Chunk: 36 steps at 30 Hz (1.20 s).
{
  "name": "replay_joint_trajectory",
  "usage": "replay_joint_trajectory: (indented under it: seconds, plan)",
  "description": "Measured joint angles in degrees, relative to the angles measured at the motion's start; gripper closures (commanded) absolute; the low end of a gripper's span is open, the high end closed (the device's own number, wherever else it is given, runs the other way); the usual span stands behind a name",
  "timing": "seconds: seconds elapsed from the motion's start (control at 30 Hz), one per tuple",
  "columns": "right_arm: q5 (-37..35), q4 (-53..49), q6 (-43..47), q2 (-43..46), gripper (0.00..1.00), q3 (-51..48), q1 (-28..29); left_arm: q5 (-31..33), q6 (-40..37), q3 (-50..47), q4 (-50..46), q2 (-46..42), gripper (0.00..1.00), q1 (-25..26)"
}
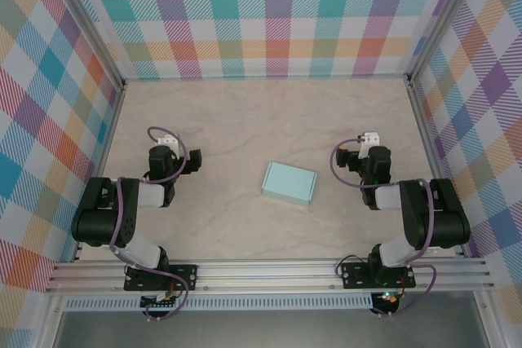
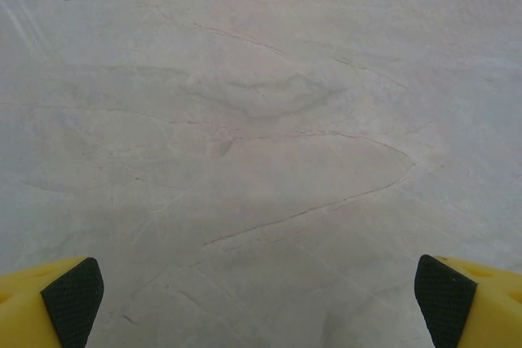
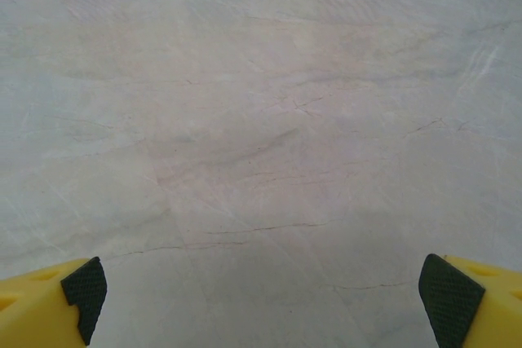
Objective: Fold the paper box
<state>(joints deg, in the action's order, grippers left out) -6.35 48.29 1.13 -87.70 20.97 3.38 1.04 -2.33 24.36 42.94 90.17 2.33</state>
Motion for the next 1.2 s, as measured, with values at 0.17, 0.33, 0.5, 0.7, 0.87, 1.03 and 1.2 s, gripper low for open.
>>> replay_joint_trajectory:
  seconds: [0.17, 0.33, 0.5, 0.7, 0.87, 1.03, 1.2]
  plan:
    - [1.0, -0.9, -0.4, 0.0, 0.00, 1.0, -0.8, -0.1, 0.0, 0.0, 0.8, 0.0, 0.00, 0.0]
    - [1.5, -1.4, -0.4, 0.0, 0.00, 1.2, -1.0, -0.1, 0.0, 0.0, 0.8, 0.0, 0.00, 0.0]
    - [2.0, -1.9, -0.5, 0.0, 0.00, 1.2, -1.2, -0.1, 0.0, 0.0, 0.8, 0.0, 0.00, 0.0]
    - [3.4, -2.9, -0.7, 0.0, 0.00, 1.6, -1.8, -0.1, 0.0, 0.0, 0.8, 0.0, 0.00, 0.0]
    - [4.2, -3.0, -0.7, 0.0, 0.00, 1.9, -2.1, -0.1, 0.0, 0.0, 0.8, 0.0, 0.00, 0.0]
    - [4.6, -3.0, -0.7, 0.0, 0.00, 1.9, -2.3, -0.1, 0.0, 0.0, 0.8, 0.0, 0.00, 0.2]
    - [5.0, -3.0, -0.7, 0.0, 0.00, 2.0, -2.3, -0.1, 0.0, 0.0, 0.8, 0.0, 0.00, 0.2]
